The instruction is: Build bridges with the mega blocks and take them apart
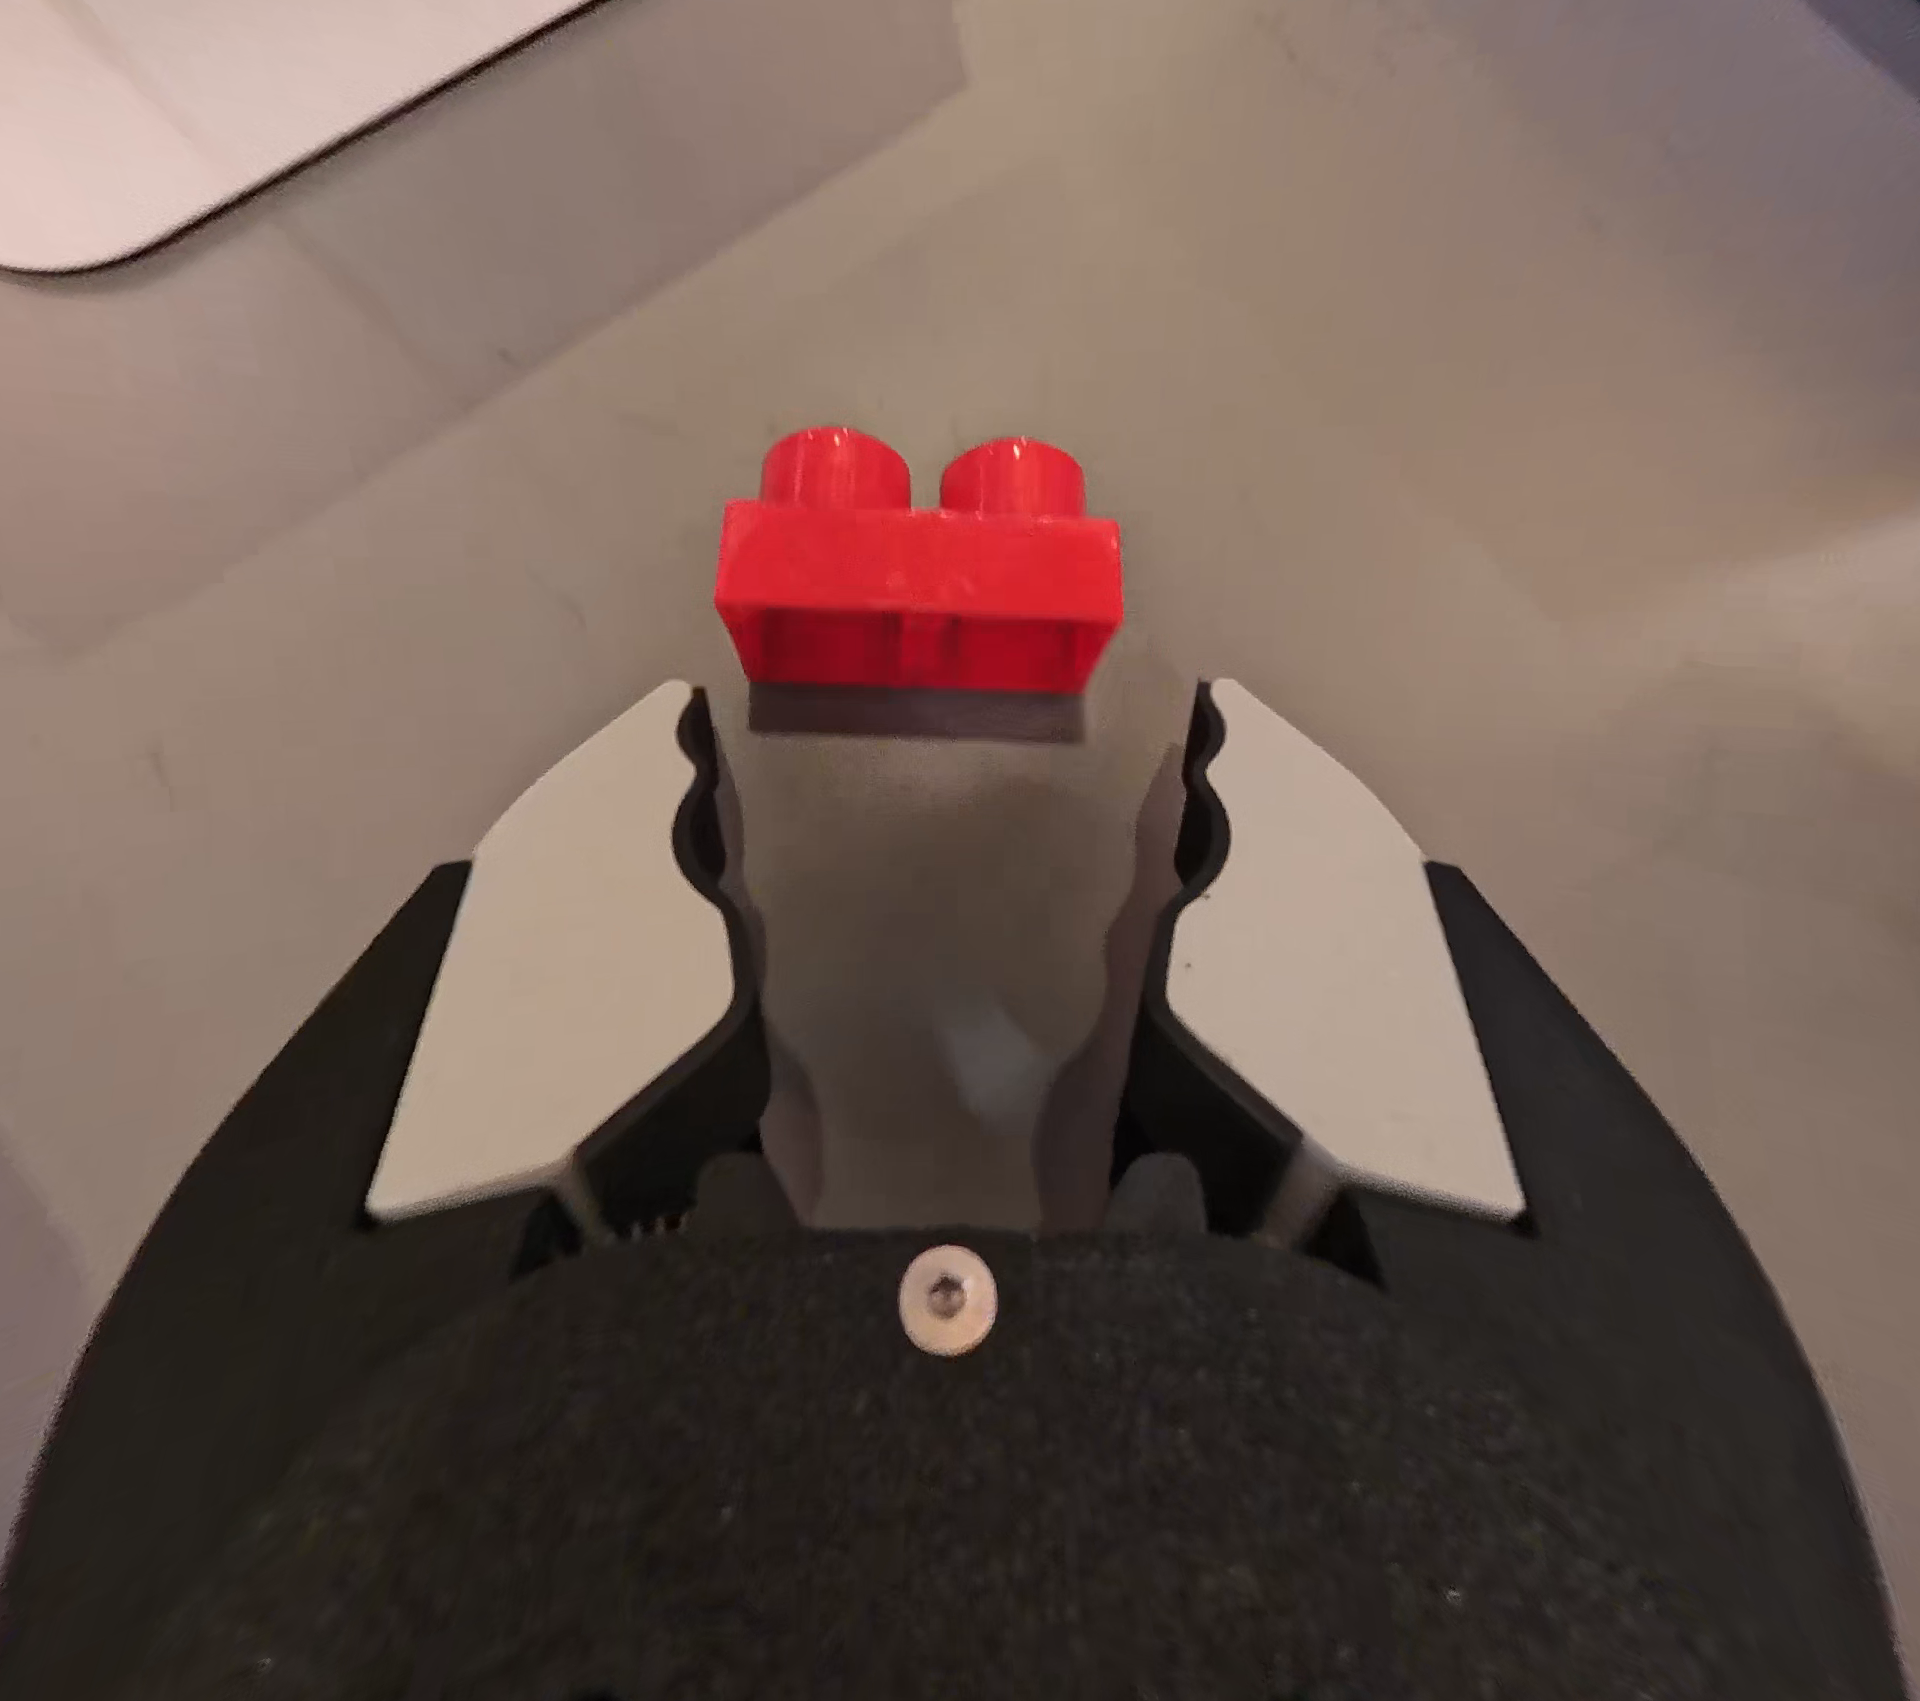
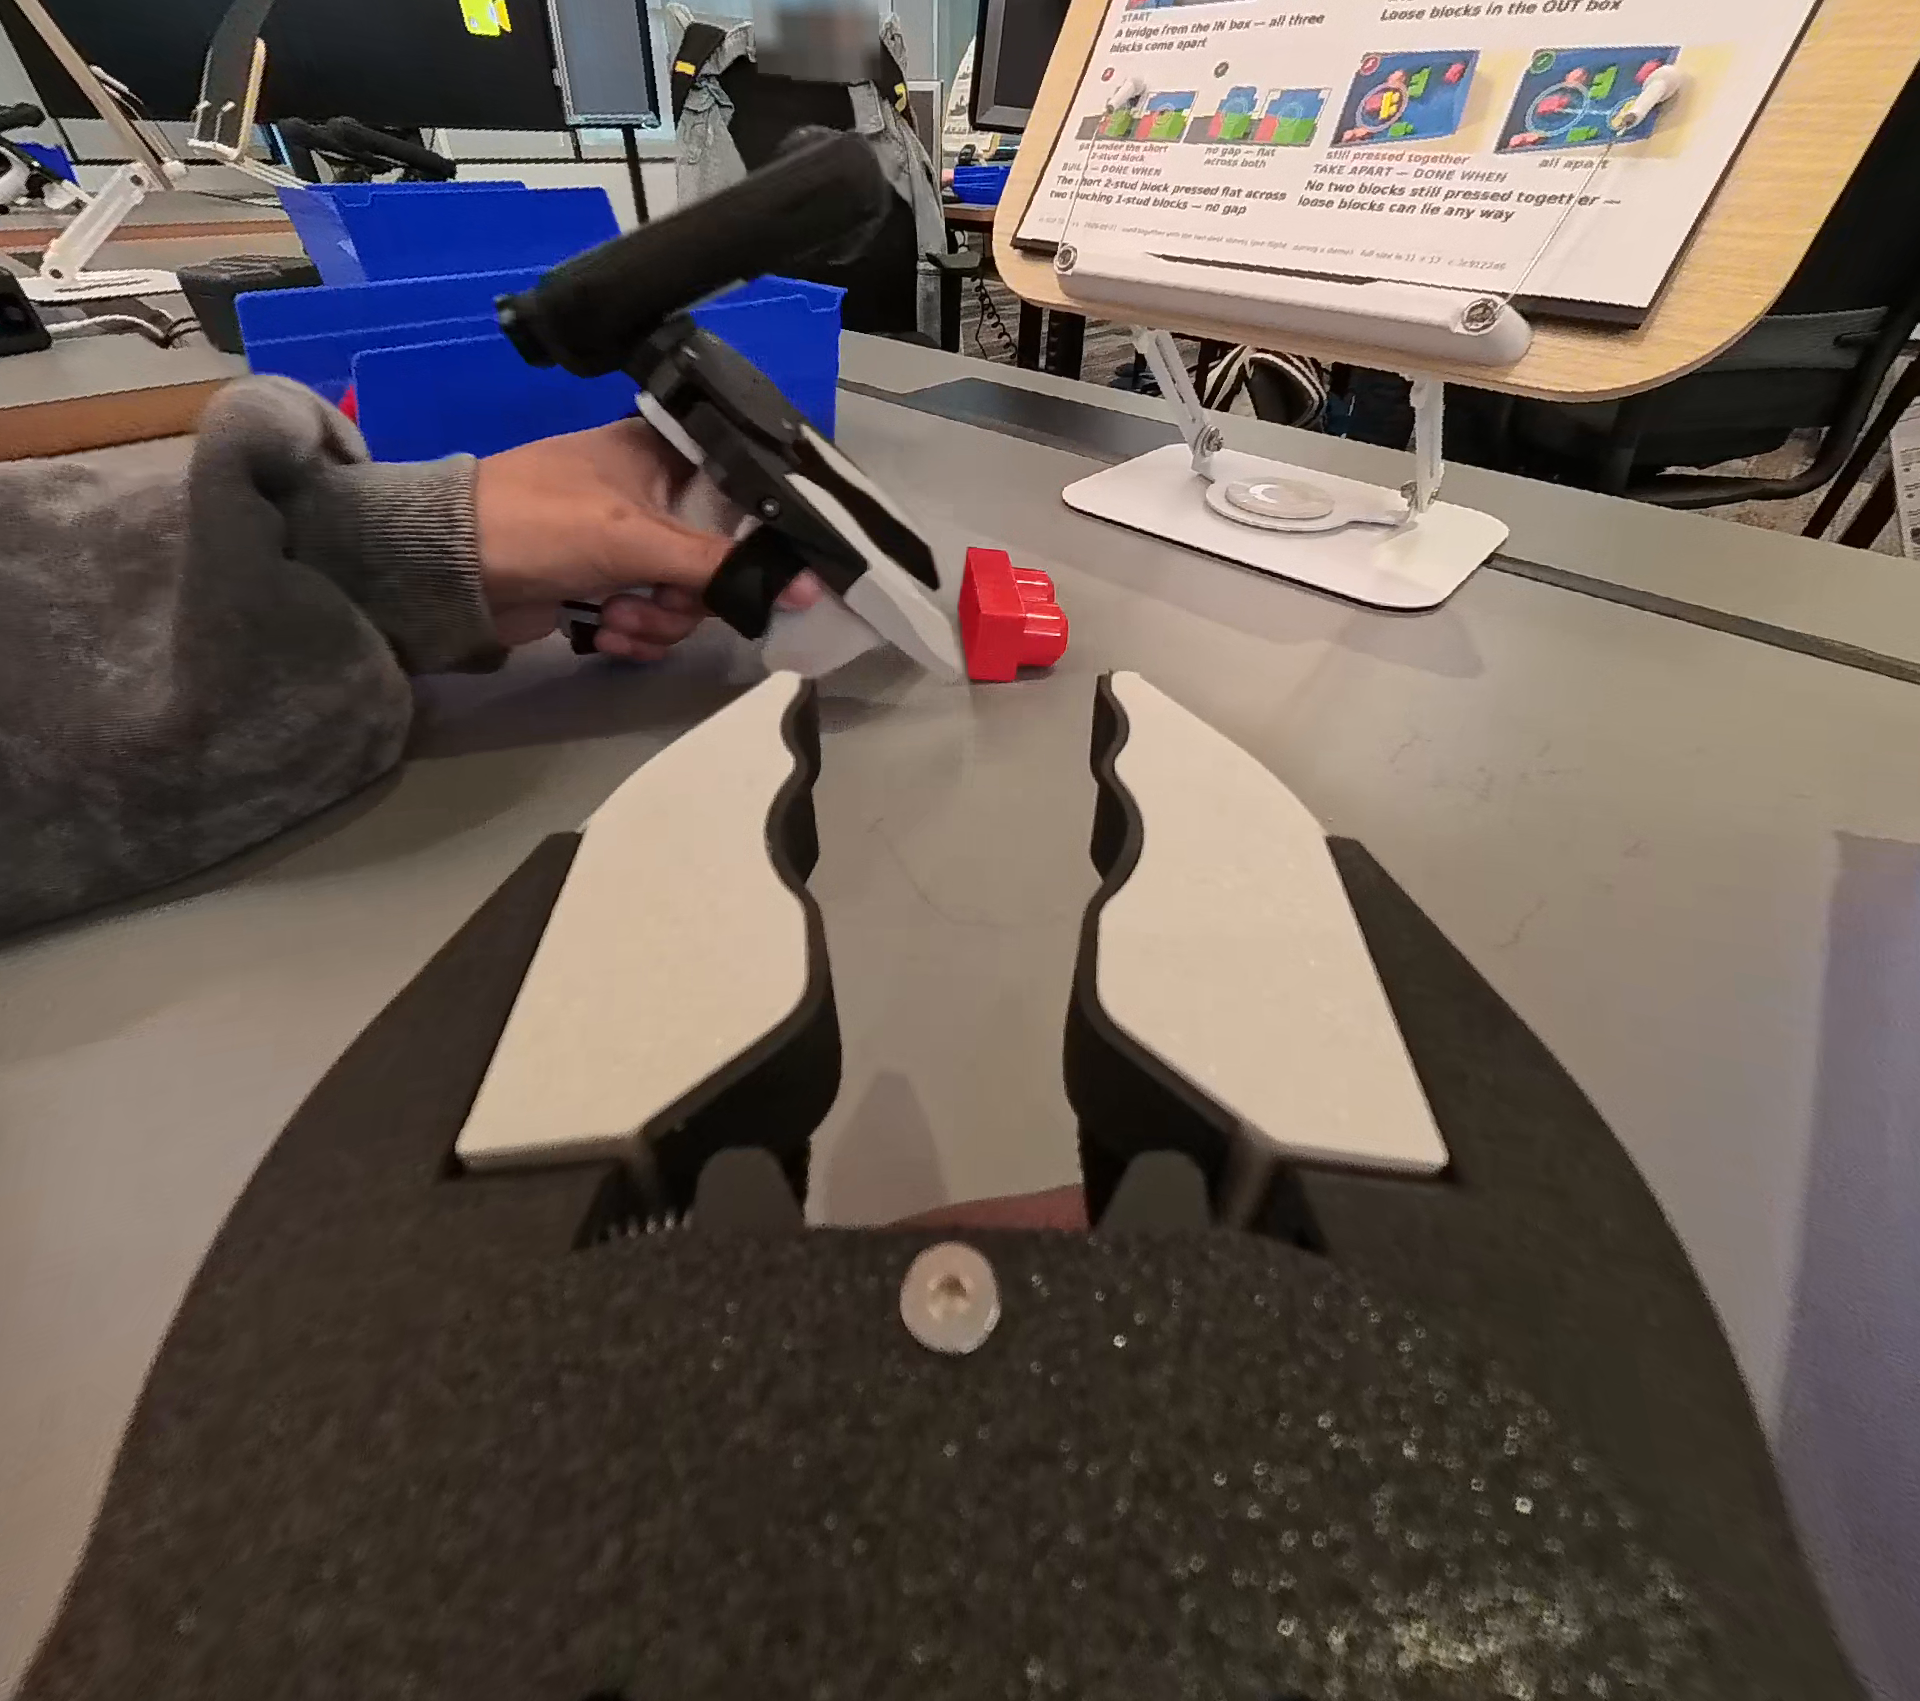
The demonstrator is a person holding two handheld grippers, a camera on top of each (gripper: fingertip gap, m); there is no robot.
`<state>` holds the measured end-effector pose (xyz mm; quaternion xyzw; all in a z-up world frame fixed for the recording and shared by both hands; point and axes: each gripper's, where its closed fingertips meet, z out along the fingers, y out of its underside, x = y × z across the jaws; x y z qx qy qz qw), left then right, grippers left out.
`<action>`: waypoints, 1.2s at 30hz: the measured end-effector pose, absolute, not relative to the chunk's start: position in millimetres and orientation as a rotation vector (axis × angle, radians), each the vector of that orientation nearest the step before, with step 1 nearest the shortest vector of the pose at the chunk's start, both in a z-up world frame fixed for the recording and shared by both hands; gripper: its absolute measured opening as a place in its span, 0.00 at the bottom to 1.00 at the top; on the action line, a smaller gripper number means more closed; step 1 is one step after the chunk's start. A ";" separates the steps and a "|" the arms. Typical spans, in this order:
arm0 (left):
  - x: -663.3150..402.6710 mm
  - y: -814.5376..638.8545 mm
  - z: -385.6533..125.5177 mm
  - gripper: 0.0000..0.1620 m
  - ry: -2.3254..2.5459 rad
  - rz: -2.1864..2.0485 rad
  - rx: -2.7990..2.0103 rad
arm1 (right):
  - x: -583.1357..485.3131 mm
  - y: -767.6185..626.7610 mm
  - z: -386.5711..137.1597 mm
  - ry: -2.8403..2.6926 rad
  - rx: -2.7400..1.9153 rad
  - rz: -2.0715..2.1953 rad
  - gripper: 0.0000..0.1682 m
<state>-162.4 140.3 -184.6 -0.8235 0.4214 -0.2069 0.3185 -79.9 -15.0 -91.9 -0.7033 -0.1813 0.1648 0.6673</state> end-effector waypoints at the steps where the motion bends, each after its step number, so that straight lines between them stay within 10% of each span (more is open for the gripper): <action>1: -167.4 132.1 -180.2 0.53 1.108 -0.560 -2.172 | -79.7 -15.0 -91.8 -0.408 -1.587 0.373 0.30; 12: -351.2 29.3 -33.1 0.52 0.864 -0.701 -2.044 | -80.3 -14.5 -91.8 -0.410 -1.586 0.379 0.30; 36: -520.1 250.0 -165.4 0.40 0.735 0.126 -2.705 | -82.2 -14.3 -92.7 -0.425 -1.586 0.344 0.30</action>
